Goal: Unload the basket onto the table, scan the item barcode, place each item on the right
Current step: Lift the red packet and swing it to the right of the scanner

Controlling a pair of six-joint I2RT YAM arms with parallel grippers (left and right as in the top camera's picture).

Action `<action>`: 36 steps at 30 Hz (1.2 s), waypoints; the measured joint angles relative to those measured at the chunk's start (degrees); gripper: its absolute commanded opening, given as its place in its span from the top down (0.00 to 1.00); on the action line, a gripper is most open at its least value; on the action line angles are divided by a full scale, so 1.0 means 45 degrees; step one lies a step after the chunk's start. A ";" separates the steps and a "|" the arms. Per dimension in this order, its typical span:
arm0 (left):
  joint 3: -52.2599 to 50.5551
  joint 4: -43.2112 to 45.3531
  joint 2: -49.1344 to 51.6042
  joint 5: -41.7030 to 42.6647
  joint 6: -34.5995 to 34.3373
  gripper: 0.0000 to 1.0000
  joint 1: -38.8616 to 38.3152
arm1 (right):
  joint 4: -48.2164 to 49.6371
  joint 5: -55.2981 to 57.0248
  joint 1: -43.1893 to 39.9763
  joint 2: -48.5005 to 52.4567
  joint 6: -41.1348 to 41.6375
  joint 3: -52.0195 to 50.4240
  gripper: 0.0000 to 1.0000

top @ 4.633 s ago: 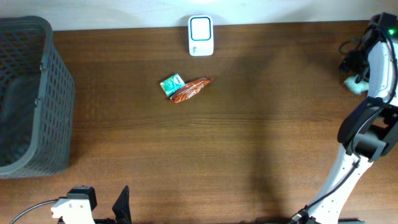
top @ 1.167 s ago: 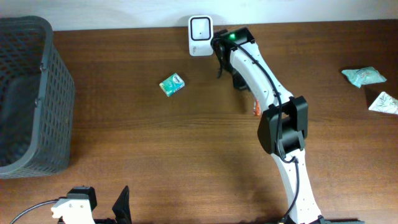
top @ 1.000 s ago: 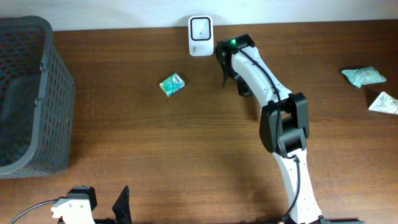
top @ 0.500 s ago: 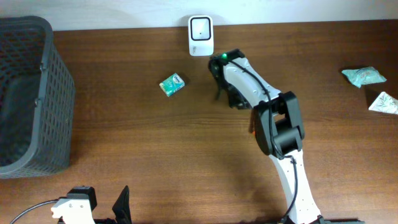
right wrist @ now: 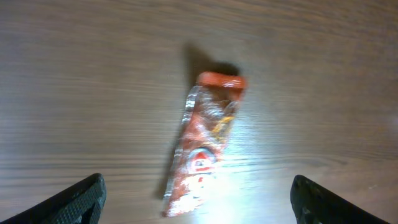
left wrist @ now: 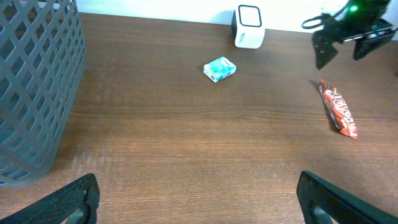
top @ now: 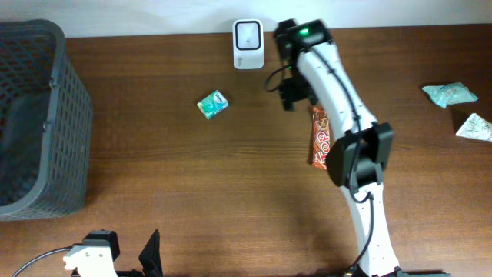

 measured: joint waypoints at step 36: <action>0.0000 0.0000 0.0000 0.0000 0.0000 0.01 0.0000 | 0.5217 -0.3852 -0.3016 -0.5090 -0.0971 -1.0486 0.02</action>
